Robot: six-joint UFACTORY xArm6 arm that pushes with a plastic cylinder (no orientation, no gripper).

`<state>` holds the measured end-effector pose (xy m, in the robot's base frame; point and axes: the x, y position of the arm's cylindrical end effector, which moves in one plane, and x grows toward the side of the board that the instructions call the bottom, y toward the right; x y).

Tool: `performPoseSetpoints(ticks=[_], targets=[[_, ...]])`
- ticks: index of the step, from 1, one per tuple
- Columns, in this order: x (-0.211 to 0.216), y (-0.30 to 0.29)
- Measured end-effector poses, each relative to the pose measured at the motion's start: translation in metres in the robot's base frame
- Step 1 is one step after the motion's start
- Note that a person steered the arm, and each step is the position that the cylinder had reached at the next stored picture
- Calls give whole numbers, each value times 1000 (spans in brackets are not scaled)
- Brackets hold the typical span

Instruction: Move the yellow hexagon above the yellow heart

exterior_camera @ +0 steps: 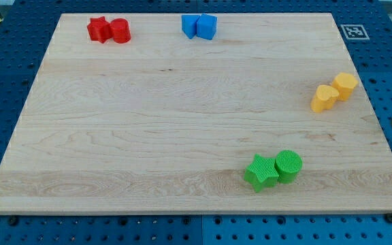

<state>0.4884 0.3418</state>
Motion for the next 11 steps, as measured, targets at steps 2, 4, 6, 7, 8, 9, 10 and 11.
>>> performPoseSetpoints(ticks=[2,4,6,7,8,9,10,11], targets=[[-59,-19],[-91,-19],[-95,-30],[-95,-35],[-88,-26],[-59,-28],[-75,-57],[-75,-90]])
